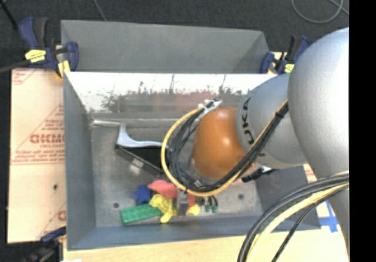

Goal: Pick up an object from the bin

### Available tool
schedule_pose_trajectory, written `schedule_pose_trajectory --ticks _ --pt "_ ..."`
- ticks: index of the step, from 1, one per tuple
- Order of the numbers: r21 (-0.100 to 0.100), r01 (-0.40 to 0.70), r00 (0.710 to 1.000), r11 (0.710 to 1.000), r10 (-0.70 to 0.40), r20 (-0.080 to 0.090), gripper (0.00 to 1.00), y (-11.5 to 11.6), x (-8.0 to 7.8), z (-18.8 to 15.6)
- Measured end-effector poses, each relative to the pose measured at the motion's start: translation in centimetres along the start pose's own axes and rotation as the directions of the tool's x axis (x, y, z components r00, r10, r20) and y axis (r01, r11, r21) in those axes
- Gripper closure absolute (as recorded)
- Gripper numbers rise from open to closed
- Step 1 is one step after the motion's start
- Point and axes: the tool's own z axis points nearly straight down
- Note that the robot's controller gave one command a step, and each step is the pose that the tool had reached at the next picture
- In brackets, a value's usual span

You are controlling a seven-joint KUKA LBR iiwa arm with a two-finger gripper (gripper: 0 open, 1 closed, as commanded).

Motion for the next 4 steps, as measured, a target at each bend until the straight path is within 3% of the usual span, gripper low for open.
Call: schedule_pose_trajectory --ticks 1,2,3,4 --pt "0.001 0.004 1.000 1.000 -0.004 -0.007 1.00 -1.3 -2.0 -4.6" --pt "-0.001 -0.007 1.000 1.000 0.007 0.004 1.00 -0.4 -1.5 -7.7" --pt "0.000 -0.007 1.000 1.000 0.007 -0.006 1.00 -1.8 -1.7 -12.8" --pt "0.001 -0.002 1.000 1.000 0.002 -0.002 1.00 0.5 -2.4 -19.6"
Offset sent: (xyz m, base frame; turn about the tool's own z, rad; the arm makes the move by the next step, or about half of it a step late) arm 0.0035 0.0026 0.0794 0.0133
